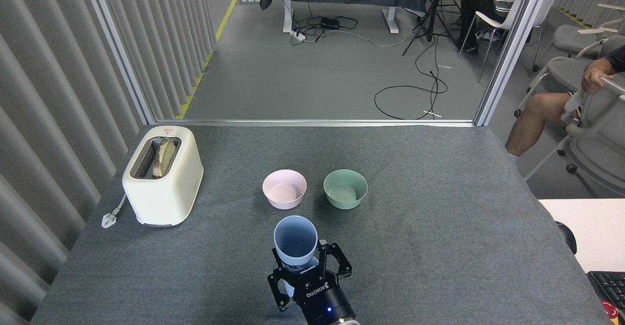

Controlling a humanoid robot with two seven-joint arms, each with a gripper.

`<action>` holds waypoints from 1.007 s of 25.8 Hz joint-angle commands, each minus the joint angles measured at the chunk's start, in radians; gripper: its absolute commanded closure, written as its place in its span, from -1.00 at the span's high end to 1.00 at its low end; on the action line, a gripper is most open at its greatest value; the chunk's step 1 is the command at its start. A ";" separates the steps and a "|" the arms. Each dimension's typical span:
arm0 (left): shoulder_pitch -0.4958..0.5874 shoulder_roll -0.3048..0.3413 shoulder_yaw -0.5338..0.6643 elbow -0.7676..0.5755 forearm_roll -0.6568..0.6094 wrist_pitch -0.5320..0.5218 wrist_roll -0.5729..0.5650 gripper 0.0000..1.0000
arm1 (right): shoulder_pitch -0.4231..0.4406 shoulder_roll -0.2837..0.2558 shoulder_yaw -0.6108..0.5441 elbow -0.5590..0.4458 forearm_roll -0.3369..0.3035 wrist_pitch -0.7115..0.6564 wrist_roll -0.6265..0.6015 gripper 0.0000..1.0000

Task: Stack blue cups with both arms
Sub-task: 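Lower the held blue cup into the centered cup with the right gripper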

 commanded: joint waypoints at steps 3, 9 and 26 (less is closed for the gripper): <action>0.000 0.000 0.000 0.000 0.002 0.000 -0.001 1.00 | 0.029 -0.005 -0.001 -0.001 0.001 0.003 -0.007 0.25; 0.000 0.000 0.002 0.000 0.002 0.000 0.001 1.00 | 0.029 -0.005 -0.004 0.000 -0.001 0.003 -0.008 0.26; 0.000 0.000 0.002 0.002 0.005 0.002 0.001 1.00 | 0.035 -0.010 -0.012 0.013 -0.006 0.003 -0.014 0.29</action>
